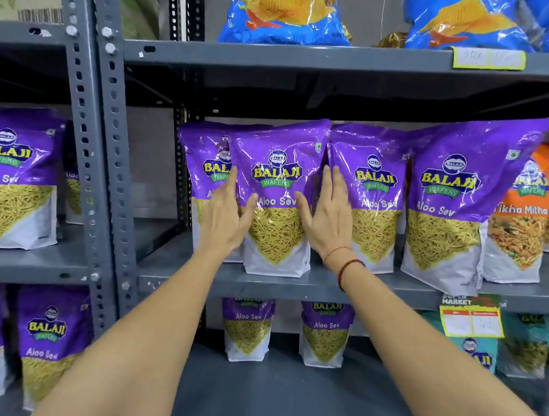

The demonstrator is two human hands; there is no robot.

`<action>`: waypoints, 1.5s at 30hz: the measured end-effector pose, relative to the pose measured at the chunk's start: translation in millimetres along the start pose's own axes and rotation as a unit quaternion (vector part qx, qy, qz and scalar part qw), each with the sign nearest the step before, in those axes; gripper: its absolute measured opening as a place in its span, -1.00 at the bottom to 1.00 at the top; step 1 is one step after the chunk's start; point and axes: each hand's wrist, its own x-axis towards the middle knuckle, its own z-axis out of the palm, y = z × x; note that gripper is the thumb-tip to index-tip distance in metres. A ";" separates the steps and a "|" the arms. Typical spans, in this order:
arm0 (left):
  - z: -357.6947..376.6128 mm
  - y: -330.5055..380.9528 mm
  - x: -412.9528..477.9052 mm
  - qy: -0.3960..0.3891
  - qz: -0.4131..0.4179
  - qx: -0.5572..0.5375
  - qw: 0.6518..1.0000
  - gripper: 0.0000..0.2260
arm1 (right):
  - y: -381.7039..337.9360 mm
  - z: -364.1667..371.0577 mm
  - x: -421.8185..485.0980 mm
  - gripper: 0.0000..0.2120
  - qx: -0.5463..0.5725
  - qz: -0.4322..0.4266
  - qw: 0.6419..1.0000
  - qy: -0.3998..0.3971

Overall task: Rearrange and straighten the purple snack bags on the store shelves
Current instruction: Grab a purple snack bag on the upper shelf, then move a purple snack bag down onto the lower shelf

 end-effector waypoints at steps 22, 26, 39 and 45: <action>-8.7 -12.1 -87.9 -0.121 -0.144 -0.393 0.900 -0.63 | -5.8 -19.5 -91.0 -0.36 0.347 0.167 0.918 -0.099; -28.6 -13.3 -114.6 -0.197 -0.056 -0.268 0.941 -0.22 | -22.1 -29.1 -116.0 -0.30 0.366 0.168 0.914 -0.041; -35.3 -43.1 -216.1 -0.258 -0.103 -0.163 0.947 -0.10 | -4.5 -4.5 -232.5 -0.32 0.362 0.173 0.909 -0.108; -9.1 -71.1 -262.8 -0.294 -0.182 -0.116 0.931 0.00 | 12.7 23.6 -277.8 -0.24 0.312 0.210 0.900 -0.222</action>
